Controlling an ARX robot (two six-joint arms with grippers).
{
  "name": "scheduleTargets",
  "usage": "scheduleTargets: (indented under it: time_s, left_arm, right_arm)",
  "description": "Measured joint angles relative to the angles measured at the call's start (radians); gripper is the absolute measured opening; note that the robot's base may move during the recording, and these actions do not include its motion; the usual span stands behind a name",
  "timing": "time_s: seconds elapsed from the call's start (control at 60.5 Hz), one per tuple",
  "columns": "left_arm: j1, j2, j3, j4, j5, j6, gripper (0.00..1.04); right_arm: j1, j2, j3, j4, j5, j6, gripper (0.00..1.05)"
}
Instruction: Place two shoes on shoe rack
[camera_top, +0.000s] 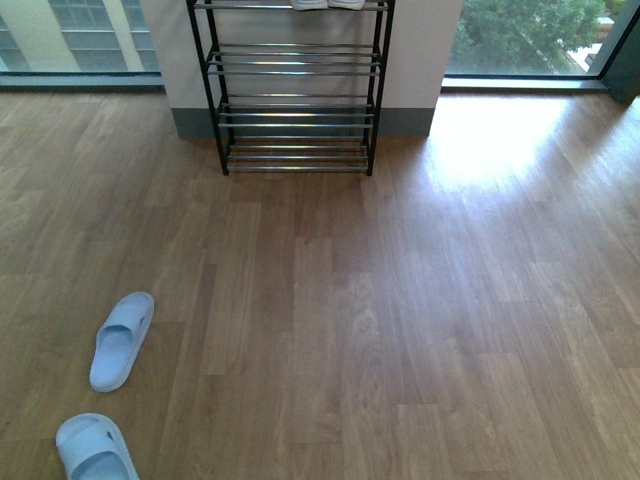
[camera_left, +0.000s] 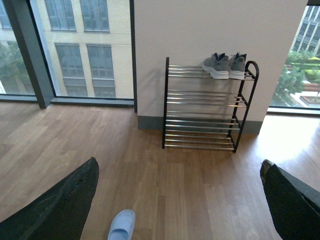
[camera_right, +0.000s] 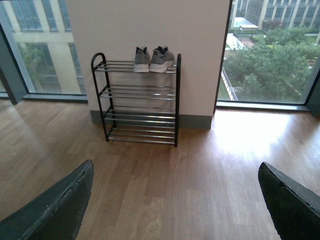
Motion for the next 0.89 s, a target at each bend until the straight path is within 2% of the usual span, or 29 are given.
scheduleTargets:
  time_s: [0.893]
  left_arm:
    - [0.000, 0.000, 0.000, 0.000, -0.003, 0.000, 0.95]
  right_arm:
    - [0.000, -0.001, 0.000, -0.001, -0.005, 0.000, 0.95]
